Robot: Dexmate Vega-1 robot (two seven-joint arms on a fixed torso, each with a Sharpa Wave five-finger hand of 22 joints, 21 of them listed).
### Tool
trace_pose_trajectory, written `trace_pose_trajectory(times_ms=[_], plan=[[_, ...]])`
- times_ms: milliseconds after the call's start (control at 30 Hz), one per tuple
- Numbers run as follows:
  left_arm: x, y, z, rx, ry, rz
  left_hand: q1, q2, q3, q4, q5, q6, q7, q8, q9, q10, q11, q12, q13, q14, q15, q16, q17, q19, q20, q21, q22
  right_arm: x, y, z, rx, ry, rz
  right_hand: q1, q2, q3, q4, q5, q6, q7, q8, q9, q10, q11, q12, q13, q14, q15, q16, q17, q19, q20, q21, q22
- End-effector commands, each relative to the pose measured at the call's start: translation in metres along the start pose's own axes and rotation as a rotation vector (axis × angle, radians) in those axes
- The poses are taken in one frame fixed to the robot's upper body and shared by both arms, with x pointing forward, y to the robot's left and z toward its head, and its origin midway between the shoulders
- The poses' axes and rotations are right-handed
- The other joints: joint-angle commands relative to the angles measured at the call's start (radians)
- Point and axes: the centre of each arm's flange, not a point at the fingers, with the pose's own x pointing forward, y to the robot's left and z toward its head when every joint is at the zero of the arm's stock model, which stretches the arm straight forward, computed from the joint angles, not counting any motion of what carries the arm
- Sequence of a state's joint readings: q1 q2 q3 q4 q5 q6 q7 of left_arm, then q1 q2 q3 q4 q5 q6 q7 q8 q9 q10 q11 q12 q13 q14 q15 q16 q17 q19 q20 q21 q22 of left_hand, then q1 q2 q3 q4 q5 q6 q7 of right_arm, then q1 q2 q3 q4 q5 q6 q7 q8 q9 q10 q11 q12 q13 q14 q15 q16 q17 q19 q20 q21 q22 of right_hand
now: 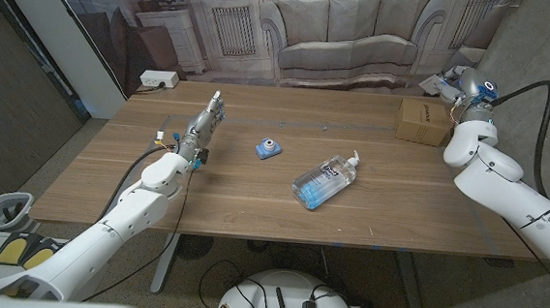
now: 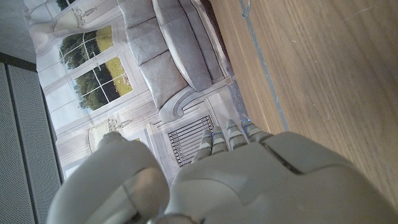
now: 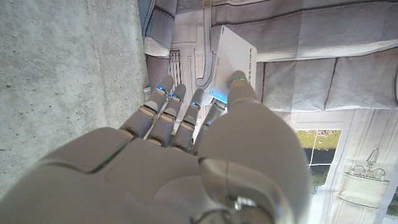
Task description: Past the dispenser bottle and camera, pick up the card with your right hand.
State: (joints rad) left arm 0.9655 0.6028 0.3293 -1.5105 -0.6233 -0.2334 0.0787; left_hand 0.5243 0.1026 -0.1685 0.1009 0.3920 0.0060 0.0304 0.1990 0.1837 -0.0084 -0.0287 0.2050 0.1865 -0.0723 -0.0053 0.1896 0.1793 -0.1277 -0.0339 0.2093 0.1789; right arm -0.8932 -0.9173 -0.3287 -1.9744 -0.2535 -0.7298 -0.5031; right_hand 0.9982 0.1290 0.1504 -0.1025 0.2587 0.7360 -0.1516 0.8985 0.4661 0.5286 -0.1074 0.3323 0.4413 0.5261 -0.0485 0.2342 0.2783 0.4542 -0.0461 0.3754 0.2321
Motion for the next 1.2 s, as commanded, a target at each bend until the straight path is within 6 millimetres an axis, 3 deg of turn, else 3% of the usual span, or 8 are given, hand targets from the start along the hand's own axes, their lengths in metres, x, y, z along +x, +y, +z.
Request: trace_pose_trajectory(times_ms=[33,1200], plan=[[-0.004,0.001,0.011,0.011,-0.015,0.004,0.005,0.002,-0.009,0.0,0.005,0.007,0.005,0.0,0.004,0.006,-0.007,-0.003,0.002,-0.004,-0.002,-0.003,0.003,-0.007,-0.016,-0.004,0.004,0.008,-0.017,0.006,0.066,0.009,0.022,0.002,0.005,0.003,-0.004,-0.002,0.014,0.005,0.01,0.004,0.002,0.001,-0.005,0.003,0.005,-0.132,-0.003,0.003,-0.009,-0.054,0.008,0.002],[-0.001,0.01,0.015,0.028,-0.006,0.002,0.011,0.008,-0.013,-0.001,0.005,0.005,0.003,-0.001,0.004,0.006,-0.007,-0.003,0.002,-0.005,-0.003,-0.003,0.003,-0.008,-0.016,-0.004,0.004,0.008,-0.052,0.021,0.073,0.011,-0.01,0.001,0.007,0.006,-0.004,-0.01,0.006,0.006,0.023,-0.002,0.005,0.004,-0.014,0.005,0.007,-0.13,-0.004,0.001,-0.014,-0.05,0.015,-0.001]])
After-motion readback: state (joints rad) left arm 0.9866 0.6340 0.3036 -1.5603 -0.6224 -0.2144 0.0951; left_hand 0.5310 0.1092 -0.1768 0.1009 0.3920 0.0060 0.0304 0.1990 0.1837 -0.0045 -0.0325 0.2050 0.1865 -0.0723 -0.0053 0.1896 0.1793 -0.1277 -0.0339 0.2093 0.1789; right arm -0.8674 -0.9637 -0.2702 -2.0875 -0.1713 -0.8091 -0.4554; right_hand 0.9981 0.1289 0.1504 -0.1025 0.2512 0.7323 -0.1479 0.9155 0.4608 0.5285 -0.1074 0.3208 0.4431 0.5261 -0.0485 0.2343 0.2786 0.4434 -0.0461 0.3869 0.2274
